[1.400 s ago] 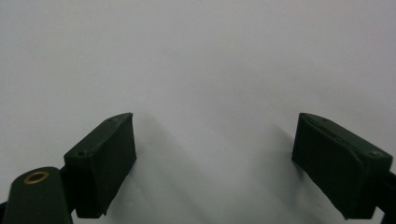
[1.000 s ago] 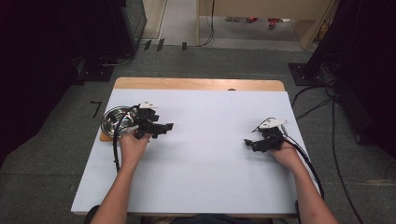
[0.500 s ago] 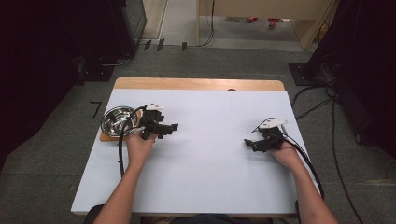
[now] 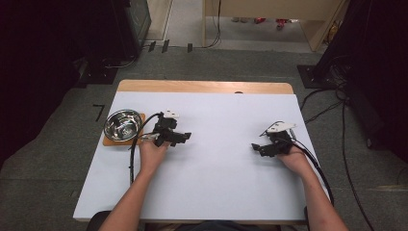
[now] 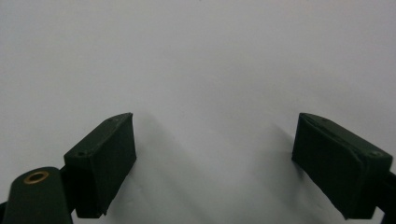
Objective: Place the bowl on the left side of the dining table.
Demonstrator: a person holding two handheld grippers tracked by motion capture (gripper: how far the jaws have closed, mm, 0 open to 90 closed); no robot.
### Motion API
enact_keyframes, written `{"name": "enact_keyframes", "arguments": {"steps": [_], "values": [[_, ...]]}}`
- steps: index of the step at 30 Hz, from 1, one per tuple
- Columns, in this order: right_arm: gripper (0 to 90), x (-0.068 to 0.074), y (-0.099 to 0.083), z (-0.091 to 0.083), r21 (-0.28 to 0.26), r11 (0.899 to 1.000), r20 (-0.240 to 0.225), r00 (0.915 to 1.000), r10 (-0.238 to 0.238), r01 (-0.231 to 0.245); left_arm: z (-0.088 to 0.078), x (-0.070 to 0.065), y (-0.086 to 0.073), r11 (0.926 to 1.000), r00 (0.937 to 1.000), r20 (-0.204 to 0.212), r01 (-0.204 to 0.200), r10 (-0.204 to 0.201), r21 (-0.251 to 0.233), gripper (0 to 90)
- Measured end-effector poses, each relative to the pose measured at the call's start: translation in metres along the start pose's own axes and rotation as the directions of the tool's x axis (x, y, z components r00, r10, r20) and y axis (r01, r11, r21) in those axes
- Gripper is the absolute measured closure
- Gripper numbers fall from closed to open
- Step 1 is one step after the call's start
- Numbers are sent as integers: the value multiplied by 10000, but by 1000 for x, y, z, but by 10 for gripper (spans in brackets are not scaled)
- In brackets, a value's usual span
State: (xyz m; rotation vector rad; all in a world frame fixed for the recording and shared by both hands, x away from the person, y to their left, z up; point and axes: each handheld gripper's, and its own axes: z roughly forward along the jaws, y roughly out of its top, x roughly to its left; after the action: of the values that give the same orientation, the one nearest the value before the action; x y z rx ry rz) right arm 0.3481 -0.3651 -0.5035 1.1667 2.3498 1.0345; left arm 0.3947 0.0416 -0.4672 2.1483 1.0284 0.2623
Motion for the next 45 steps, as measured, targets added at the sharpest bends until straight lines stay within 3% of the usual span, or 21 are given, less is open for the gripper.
{"name": "enact_keyframes", "arguments": {"steps": [5,9,14,20,29,36,45], "values": [[130,0,0,0,-20,10000,25,10000,-45,45,7,-5,0,9995,9997,-2,-261,261,179,227],[130,0,0,0,5,10000,-6,10000,1,-1,10,-7,0,9997,9997,53,-246,246,39,221],[130,0,0,0,-18,10000,24,10000,-41,41,14,-12,2,9986,9988,-106,-472,469,-252,221],[130,0,0,0,-23,10000,26,10000,-48,48,25,-19,1,9952,9942,-449,-979,976,-40,231],[130,0,0,0,3,10000,-12,10000,-5,5,40,-28,1,9963,9959,-300,-855,852,-81,231],[129,0,0,0,-26,10000,20,10000,-53,53,46,-32,-2,9906,9908,-387,-1310,1295,-382,219],[130,0,0,0,-13,10000,30,10000,-28,28,47,-31,-3,9900,9911,-317,-1306,1290,-541,205]]}}
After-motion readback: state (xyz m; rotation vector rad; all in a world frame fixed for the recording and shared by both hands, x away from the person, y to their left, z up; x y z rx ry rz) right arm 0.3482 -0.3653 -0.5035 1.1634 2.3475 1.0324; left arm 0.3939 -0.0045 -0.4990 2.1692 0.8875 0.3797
